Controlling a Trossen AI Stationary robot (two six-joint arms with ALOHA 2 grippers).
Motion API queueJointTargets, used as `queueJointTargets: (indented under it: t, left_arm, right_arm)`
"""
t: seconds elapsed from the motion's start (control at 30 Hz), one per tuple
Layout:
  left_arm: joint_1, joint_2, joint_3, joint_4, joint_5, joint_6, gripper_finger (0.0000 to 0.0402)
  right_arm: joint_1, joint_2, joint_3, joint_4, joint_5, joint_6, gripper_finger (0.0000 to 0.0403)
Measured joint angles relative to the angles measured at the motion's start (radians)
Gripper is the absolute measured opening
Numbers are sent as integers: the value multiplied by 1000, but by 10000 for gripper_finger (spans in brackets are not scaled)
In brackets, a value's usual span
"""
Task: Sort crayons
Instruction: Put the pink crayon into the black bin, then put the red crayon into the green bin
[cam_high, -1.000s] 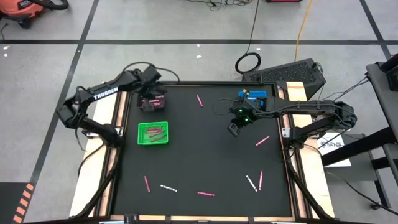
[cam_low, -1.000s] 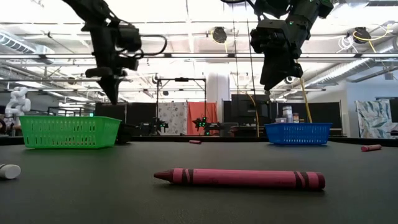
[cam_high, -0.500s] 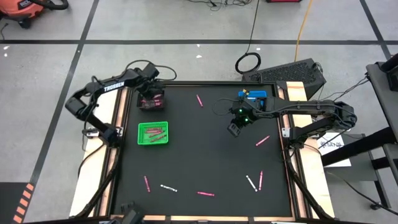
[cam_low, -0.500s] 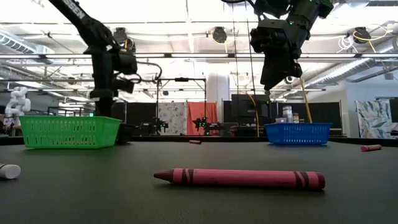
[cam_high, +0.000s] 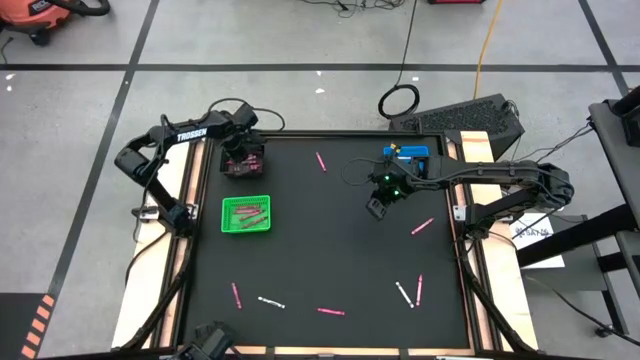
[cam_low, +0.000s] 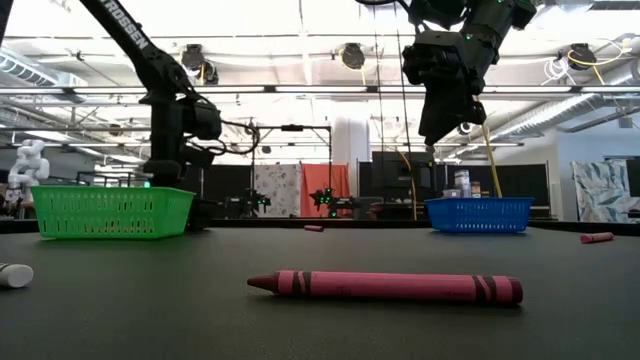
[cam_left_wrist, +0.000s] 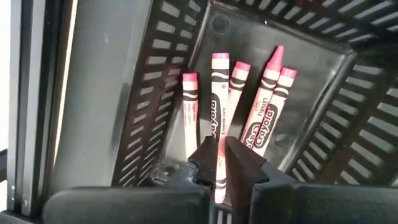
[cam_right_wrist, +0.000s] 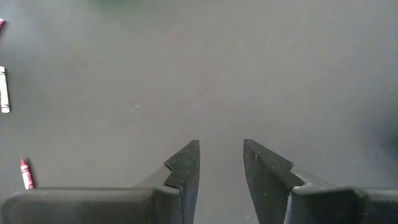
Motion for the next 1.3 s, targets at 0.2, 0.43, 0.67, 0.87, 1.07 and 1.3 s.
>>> queueJointTargets:
  t: [0.2, 0.43, 0.67, 0.87, 1.07, 1.3]
  left_arm:
    - [-8, -1, 1, 7, 0, 11, 58]
    - [-54, -60, 90, -11, -31, -55, 71]
    - [-132, -230, 115, -57, -10, -56, 70]
    - [-210, -370, 115, -100, 93, -128, 70]
    - [-304, -434, 115, -166, 143, -188, 70]
    - [-437, -486, 115, -228, 146, -214, 70]
  right_arm:
    - [0, 0, 0, 19, 77, 23, 108]
    - [-25, 0, 0, 284, 76, -101, 108]
    - [-83, 53, 1, 430, 94, -90, 116]
    - [-121, 173, 1, 496, 126, -107, 139]
    - [-150, 286, 29, 634, 124, -50, 158]
    - [-186, 471, 265, 499, 125, -37, 159]
